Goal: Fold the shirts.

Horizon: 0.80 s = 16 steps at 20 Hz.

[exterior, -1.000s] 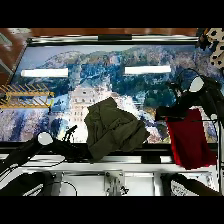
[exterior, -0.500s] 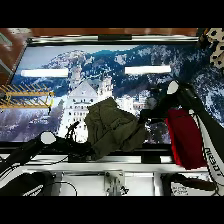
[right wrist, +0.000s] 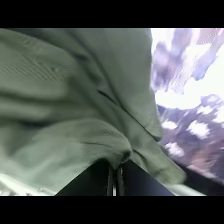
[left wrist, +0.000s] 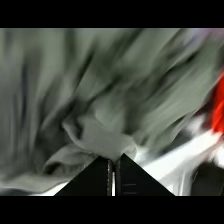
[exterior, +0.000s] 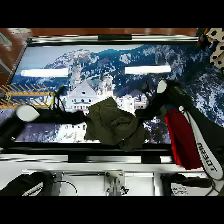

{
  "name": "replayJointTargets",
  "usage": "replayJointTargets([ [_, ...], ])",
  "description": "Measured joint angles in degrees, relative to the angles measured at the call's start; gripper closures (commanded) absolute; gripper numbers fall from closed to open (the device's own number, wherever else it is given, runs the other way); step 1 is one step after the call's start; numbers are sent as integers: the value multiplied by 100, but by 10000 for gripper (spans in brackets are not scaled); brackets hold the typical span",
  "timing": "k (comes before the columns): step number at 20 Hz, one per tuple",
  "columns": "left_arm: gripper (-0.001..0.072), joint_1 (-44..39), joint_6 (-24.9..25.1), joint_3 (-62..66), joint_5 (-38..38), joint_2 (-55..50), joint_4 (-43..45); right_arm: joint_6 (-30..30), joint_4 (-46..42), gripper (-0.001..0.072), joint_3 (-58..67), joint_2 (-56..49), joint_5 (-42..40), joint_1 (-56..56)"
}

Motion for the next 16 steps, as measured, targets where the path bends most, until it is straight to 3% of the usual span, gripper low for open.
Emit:
replayJointTargets([
  [5, 677, 498, 973, 3403, -282, 2, 59, -588, -116, 638, 2583, 1357, -605, -44],
  [8, 677, 579, 1204, 5482, -291, 28, 39, -645, -122, 638, 3939, 2149, -1281, 22],
  [12, 677, 610, 1176, 6618, -260, 363, 337, -199, -107, 637, 4400, 3012, -1333, 125],
  [16, 677, 621, 511, 6461, -595, 745, 1617, 267, -83, 637, 4457, 3235, 44, 153],
])
